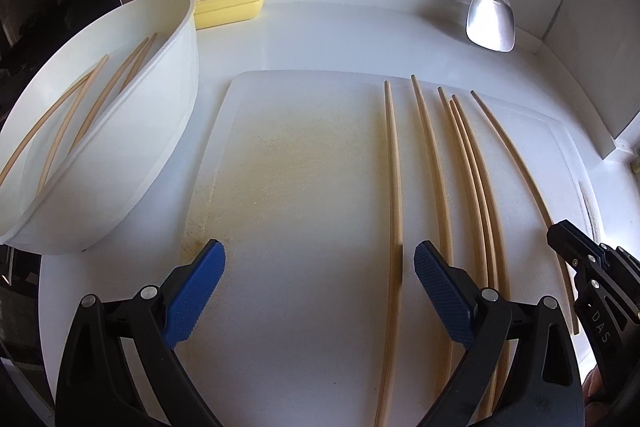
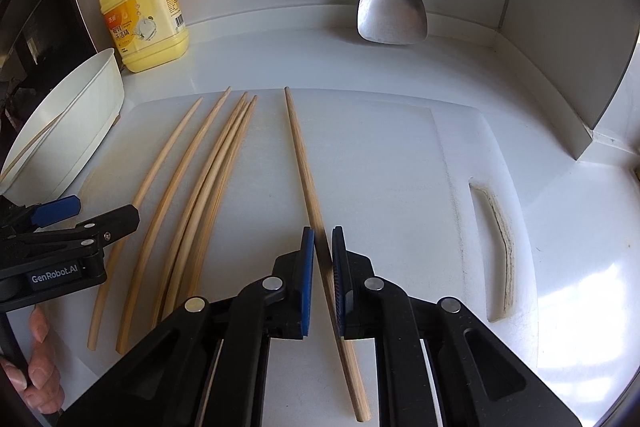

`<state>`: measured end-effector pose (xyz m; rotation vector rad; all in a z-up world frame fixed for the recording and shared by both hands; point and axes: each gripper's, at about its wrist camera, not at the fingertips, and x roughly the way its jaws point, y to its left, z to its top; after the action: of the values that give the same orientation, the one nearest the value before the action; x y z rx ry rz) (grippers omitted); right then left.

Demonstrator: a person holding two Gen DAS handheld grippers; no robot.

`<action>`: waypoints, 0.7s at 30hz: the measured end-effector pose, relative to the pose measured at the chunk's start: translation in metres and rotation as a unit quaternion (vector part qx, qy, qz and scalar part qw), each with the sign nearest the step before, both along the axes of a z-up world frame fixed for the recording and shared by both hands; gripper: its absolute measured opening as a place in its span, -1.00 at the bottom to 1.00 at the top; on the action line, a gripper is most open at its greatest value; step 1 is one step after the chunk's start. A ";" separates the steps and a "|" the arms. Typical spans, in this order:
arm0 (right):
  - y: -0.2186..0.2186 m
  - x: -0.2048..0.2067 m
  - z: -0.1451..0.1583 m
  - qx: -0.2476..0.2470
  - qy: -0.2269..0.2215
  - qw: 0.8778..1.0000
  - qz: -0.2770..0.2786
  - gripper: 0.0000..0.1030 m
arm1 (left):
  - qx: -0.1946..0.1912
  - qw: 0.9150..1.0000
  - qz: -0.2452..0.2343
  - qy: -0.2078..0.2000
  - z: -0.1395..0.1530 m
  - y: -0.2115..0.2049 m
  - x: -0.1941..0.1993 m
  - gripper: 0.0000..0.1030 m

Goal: Organize utensils
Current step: 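Close the left gripper on a chopstick while the right gripper grasps another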

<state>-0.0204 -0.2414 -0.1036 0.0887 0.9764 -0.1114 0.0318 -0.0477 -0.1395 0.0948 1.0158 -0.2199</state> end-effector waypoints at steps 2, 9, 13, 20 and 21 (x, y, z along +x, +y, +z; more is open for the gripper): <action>-0.001 0.003 0.000 0.001 0.001 1.000 0.006 -0.82 | 0.001 1.000 0.002 -0.003 -0.001 -0.001 0.001 0.82; 0.004 0.011 -0.001 -0.013 0.001 1.000 0.024 -0.72 | 0.007 1.000 0.002 -0.015 -0.002 -0.003 0.000 0.78; 0.010 0.016 -0.001 -0.025 0.000 0.999 0.041 -0.62 | 0.006 1.000 -0.006 -0.025 0.000 -0.005 -0.002 0.54; 0.015 0.018 0.000 -0.034 0.001 0.997 0.068 -0.72 | 0.002 0.999 -0.022 -0.034 0.005 -0.012 -0.006 -0.12; 0.017 0.018 0.000 -0.035 0.001 0.997 0.070 -0.81 | 0.000 0.999 -0.026 -0.034 0.005 -0.014 -0.006 -0.31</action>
<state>-0.0025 -0.2249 -0.1035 -0.0446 0.9761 -0.0179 0.0256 -0.0617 -0.1344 0.1287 0.9457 -0.2624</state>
